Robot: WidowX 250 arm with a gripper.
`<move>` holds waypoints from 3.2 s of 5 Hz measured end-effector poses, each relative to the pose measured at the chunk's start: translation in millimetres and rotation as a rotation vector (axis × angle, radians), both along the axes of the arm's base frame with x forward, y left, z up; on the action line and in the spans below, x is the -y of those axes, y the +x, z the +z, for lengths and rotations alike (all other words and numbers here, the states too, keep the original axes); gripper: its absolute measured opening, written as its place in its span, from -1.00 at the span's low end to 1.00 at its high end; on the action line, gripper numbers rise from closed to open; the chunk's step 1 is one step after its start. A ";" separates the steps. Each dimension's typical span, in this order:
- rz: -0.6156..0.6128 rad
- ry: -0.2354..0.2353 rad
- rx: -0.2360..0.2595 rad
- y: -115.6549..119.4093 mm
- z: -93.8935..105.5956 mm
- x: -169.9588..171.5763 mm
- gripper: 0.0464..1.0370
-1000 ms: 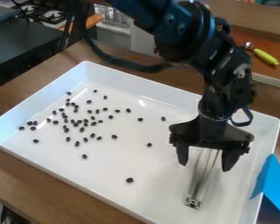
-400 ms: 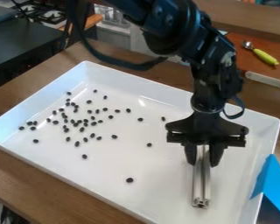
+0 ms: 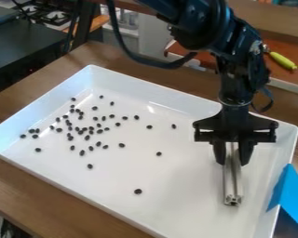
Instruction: Sweep into pile
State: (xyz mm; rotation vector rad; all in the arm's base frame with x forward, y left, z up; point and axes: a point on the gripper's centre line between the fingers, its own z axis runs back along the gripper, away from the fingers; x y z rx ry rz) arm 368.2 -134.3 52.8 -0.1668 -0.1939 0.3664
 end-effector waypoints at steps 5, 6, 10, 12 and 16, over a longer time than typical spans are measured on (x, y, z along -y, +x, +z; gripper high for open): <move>-0.093 -0.092 -0.075 20.3 -0.1 -90.3 -0.35; -0.093 -0.096 -0.095 22.2 0.0 -116.0 -0.35; -0.036 0.072 -0.043 9.1 -1.4 -186.6 -0.35; 0.036 0.202 -0.038 -3.5 20.0 -222.2 -0.35; 0.018 -0.067 -0.046 -0.1 54.8 -132.2 -0.35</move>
